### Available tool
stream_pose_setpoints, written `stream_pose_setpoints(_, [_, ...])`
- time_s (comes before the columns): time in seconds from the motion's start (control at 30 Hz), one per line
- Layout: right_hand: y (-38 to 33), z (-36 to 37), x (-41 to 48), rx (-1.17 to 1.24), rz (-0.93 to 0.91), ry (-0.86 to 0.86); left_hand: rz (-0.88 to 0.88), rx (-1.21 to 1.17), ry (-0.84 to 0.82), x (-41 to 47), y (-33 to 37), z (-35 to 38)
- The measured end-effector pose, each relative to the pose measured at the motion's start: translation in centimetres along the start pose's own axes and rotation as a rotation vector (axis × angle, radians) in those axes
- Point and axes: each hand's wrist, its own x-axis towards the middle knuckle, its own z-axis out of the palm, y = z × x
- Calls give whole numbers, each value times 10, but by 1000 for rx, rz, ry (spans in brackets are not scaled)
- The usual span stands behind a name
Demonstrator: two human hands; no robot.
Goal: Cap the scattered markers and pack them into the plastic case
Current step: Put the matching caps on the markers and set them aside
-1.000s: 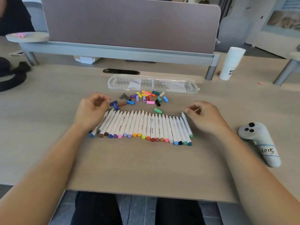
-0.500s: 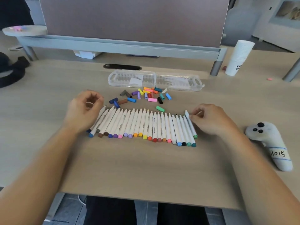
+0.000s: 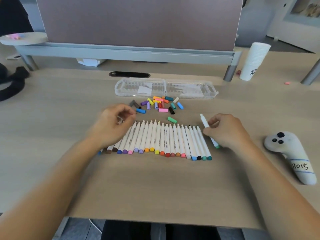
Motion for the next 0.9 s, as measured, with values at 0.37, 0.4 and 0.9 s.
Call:
stream_pose_setpoints(0.37, [-10,-7,14,438,-132,39,119,458,-290,55,58,89])
stream_pose_setpoints(0.4, [-9,-6,14,449,-144,46,117,485,-292,55,54,93])
stream_pose_setpoints(0.9, [7,-4,6,216,-292,40,1,486,-421,69,66,104])
